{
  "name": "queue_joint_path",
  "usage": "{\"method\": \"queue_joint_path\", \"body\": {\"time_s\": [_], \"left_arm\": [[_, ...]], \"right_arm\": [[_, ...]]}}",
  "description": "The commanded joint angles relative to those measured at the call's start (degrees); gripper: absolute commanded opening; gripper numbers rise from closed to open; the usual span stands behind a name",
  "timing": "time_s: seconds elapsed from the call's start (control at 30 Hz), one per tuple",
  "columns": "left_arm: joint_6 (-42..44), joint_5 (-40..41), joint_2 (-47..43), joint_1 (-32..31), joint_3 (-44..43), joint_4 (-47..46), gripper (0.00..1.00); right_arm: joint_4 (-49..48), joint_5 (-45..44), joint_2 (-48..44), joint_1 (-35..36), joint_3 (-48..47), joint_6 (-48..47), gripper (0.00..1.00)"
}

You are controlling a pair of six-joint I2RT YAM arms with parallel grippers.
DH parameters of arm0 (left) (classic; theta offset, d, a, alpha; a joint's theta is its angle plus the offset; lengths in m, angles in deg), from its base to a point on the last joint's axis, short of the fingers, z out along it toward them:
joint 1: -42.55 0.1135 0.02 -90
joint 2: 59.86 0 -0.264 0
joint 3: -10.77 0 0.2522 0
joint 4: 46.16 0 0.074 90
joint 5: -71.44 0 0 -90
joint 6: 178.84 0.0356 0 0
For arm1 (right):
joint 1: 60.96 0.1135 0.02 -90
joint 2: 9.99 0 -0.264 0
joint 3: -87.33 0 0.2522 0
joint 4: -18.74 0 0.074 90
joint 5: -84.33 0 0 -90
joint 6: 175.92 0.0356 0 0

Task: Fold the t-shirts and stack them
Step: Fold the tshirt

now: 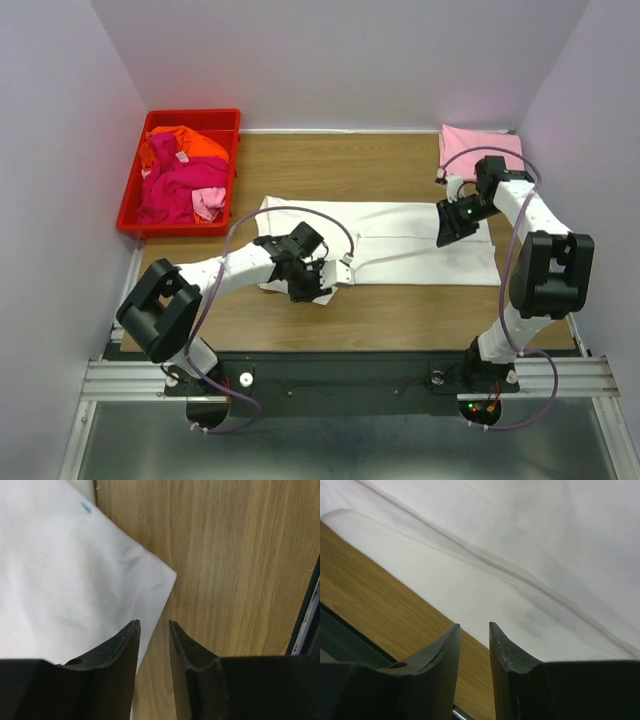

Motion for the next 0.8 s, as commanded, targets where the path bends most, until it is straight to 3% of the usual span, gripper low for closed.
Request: {"method": "queue_joint_path", "body": {"time_s": [0.0, 0.13, 0.3, 0.43, 0.53, 0.77], "left_arm": [[3.26, -3.55, -4.86, 5.60, -1.66, 4.55, 0.40], [7.48, -13.40, -7.41, 20.55, -6.31, 14.67, 0.41], [10.74, -18.33, -10.22, 34.01, -8.26, 20.66, 0.44], [9.87, -20.44, -10.84, 42.98, -8.43, 20.58, 0.44], [8.28, -21.59, -10.75, 45.10, -8.70, 19.79, 0.44], [7.14, -21.85, -10.84, 49.05, -7.38, 18.20, 0.44]], "right_arm": [[-0.25, 5.10, -5.61, 4.96, 2.83, 2.84, 0.35], [-4.63, 13.52, -7.55, 13.90, 8.44, 8.73, 0.39], [-27.46, 18.03, -13.87, 24.37, 19.86, 27.27, 0.50], [-40.39, 6.29, -12.92, 40.89, 22.00, 32.83, 0.52], [-41.12, -2.42, -10.11, 50.45, 20.07, 28.62, 0.49], [-41.91, -18.34, -0.09, 59.90, 11.81, 23.16, 0.45]]}}
